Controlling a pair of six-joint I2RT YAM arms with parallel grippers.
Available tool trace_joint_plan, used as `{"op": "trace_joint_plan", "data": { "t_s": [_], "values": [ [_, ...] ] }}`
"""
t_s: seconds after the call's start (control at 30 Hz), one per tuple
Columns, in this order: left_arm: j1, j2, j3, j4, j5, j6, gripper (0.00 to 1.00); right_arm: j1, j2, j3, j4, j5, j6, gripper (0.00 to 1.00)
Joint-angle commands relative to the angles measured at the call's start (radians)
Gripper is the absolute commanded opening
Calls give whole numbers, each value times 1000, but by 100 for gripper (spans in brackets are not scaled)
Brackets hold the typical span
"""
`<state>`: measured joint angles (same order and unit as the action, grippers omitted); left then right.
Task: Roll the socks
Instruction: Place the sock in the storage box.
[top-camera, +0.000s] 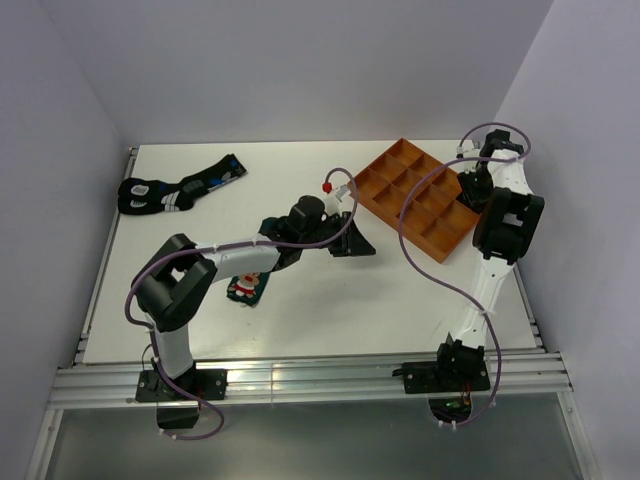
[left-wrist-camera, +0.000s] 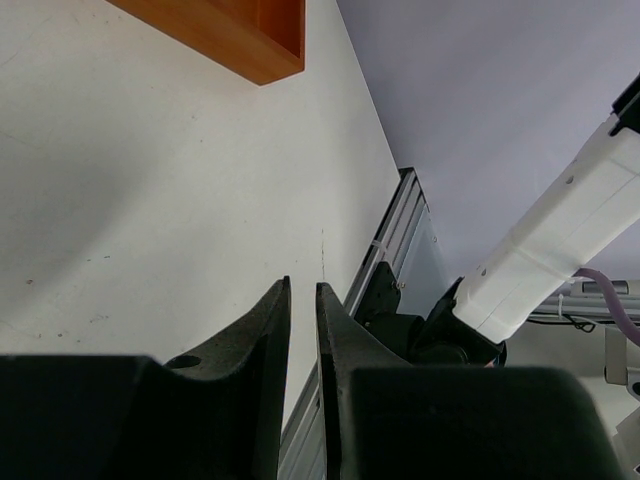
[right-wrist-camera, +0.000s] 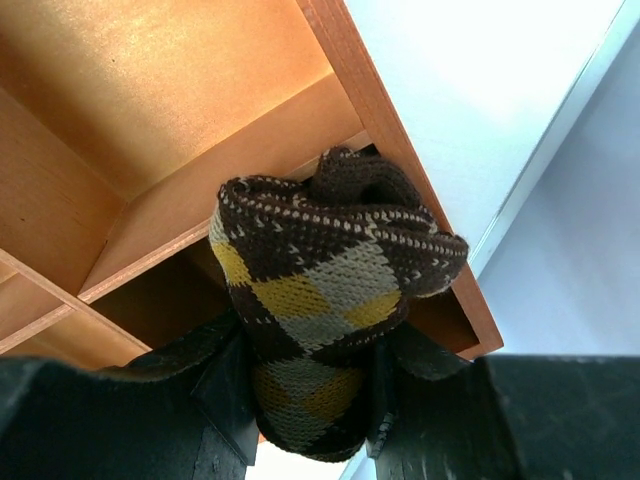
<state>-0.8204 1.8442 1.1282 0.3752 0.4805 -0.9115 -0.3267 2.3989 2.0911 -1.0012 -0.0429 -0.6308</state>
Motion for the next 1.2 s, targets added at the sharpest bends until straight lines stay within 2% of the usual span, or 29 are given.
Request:
{"op": "trace_joint_plan", "data": {
  "t_s": [0.0,0.13,0.33,0.77,1.17],
  "values": [
    [-11,-5,39,13,-6,5,22,-3,46,-134,-130,9,-49,24],
    [-11,4,42,22,3,5,22,-3,-12,-137,-128,-22,-12,46],
    [-11,9,44,37,13,0,22,-3,-35,-132,-123,-11,20,60],
    [-8,33,61,62,30,2,22,-3,-99,-138,-73,-22,71,66],
    [-8,61,67,77,40,-4,22,-9,-150,-121,-22,-11,89,68]
  ]
}}
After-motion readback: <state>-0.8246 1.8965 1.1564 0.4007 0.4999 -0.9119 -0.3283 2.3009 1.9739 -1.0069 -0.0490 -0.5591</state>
